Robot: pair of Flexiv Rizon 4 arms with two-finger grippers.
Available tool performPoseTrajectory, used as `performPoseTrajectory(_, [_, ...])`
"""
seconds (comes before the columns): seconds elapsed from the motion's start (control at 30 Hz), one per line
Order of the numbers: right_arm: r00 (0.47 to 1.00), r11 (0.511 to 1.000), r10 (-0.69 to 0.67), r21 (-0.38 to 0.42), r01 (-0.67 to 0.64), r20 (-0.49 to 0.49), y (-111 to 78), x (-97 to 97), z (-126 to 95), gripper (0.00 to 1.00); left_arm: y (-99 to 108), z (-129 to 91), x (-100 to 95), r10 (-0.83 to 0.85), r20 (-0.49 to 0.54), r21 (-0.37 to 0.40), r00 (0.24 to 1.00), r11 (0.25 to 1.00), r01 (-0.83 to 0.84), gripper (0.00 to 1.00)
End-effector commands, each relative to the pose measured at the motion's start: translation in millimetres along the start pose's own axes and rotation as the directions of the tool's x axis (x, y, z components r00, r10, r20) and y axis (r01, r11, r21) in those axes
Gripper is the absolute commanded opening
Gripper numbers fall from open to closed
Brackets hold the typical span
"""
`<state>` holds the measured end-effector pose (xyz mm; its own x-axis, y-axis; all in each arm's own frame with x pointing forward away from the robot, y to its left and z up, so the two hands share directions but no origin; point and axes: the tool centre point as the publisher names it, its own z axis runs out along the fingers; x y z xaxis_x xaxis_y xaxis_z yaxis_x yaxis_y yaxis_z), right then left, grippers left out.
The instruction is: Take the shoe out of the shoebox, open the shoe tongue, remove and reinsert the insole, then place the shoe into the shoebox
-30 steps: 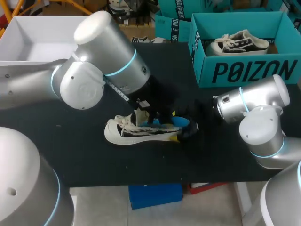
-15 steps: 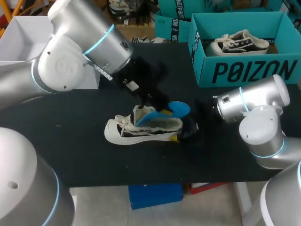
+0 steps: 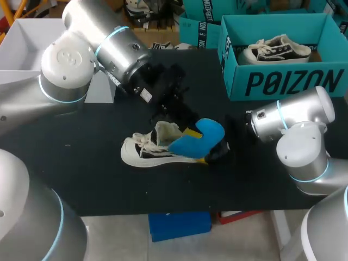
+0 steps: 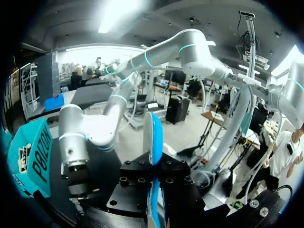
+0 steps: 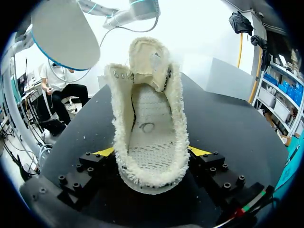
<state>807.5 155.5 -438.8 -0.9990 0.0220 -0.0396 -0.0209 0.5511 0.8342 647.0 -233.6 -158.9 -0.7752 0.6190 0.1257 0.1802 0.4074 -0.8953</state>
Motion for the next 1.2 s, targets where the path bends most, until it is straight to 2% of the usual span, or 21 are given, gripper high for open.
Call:
performPoseTrajectory(0.03, [1.0,1.0,0.001,0.001,-0.001,0.001,-3.4,-1.8,4.0,0.0,-54.2,-3.1,34.2,0.005,0.042,-0.049,0.999,0.999,-0.003,0.0])
performPoseTrajectory(0.17, [1.0,1.0,0.001,0.001,-0.001,0.001,-3.4,-1.8,4.0,0.0,-63.8,-3.8,43.2,-0.006,0.039,0.013,0.999,1.0,0.005,0.0])
performPoseTrajectory(0.27, [1.0,1.0,0.001,0.001,-0.001,0.001,-3.4,-1.8,4.0,0.0,-63.1,-4.1,49.5,-0.036,0.073,0.046,0.997,0.998,0.033,0.0])
performPoseTrajectory(0.53, [1.0,1.0,0.001,0.001,-0.001,0.001,-3.4,-1.8,4.0,0.0,-35.1,-14.9,51.0,-0.137,0.121,0.173,0.983,0.978,0.115,0.0])
performPoseTrajectory(0.67, [1.0,1.0,0.001,0.001,-0.001,0.001,-3.4,-1.8,4.0,0.0,-24.7,-21.3,50.4,-0.175,0.122,0.208,0.977,0.967,0.147,0.0])
performPoseTrajectory(0.73, [1.0,1.0,0.001,0.001,-0.001,0.001,-3.4,-1.8,4.0,0.0,-21.3,-23.2,50.6,-0.195,0.105,0.182,0.975,0.968,0.174,0.0])
performPoseTrajectory(1.2, [1.0,1.0,0.001,0.001,-0.001,0.001,-3.4,-1.8,4.0,0.0,-21.3,-23.2,50.6,-0.195,0.105,0.182,0.975,0.968,0.174,0.0])
